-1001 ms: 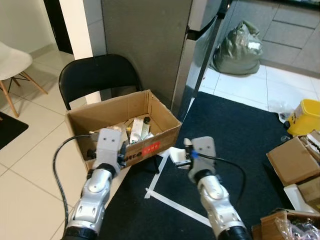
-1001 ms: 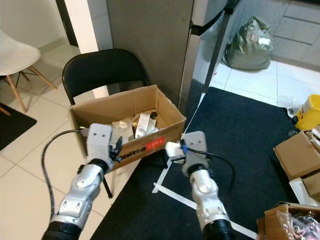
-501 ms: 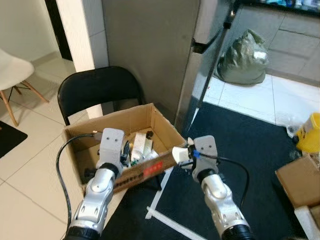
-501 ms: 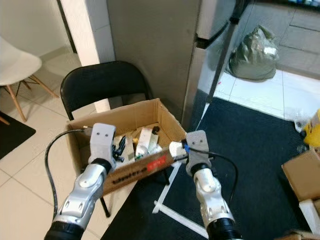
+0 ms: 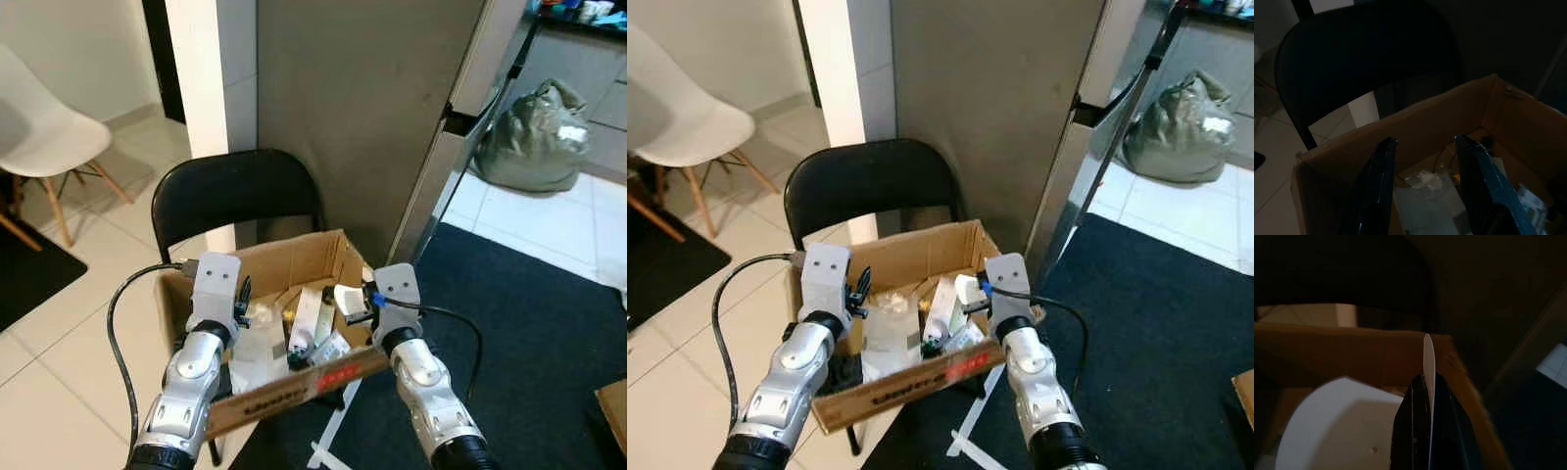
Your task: Picking trash to rubbish bin
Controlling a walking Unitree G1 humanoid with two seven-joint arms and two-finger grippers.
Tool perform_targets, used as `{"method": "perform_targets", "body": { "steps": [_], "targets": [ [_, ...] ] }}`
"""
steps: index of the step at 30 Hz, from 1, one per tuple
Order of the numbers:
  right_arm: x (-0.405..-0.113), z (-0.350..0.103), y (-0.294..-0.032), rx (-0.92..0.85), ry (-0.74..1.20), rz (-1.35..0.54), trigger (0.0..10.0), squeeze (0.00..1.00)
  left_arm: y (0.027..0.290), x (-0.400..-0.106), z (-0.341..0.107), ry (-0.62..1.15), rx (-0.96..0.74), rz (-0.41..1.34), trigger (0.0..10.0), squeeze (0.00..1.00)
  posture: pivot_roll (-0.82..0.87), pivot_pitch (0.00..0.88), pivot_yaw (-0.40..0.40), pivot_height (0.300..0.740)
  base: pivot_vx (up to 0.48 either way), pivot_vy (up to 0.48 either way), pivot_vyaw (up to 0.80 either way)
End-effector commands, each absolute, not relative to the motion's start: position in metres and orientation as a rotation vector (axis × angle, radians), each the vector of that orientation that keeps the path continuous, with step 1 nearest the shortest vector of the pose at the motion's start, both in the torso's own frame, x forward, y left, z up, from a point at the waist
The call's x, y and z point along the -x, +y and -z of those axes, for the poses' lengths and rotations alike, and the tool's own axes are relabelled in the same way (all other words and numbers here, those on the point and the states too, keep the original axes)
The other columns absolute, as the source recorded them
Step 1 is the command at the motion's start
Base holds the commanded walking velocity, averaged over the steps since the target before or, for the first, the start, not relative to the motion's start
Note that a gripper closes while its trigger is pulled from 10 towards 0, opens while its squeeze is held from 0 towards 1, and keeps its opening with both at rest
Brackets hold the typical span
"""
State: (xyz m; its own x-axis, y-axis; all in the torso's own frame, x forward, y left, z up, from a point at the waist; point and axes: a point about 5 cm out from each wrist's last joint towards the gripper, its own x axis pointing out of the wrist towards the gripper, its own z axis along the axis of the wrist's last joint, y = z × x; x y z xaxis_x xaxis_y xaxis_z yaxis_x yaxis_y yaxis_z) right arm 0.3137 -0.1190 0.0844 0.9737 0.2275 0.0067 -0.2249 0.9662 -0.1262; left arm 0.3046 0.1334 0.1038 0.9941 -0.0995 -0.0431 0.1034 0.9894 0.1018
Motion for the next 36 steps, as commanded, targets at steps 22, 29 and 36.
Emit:
{"method": "perform_targets", "body": {
  "steps": [22, 29, 36],
  "targets": [
    [-0.323, -0.086, -0.101, 0.111, -0.021, -0.314, 10.0, 0.00, 0.121, -0.295, -0.075, 0.229, -0.222, 0.251, 10.0, 0.00, 0.00, 0.067, -0.039, 0.740, 0.137, 0.000, 0.00],
    [-0.327, -0.073, -0.080, 0.203, 0.083, -0.450, 10.0, 0.00, 0.113, -0.289, -0.061, 0.370, -0.269, 0.380, 10.0, 0.00, 0.01, 0.077, -0.043, 0.740, 0.000, 0.000, 0.00],
    [-0.327, -0.070, -0.061, 0.240, 0.097, -0.505, 10.0, 0.00, 0.106, -0.289, -0.069, 0.328, -0.244, 0.468, 10.0, 0.00, 0.01, 0.082, -0.048, 0.740, 0.000, 0.000, 0.00]
  ]
}}
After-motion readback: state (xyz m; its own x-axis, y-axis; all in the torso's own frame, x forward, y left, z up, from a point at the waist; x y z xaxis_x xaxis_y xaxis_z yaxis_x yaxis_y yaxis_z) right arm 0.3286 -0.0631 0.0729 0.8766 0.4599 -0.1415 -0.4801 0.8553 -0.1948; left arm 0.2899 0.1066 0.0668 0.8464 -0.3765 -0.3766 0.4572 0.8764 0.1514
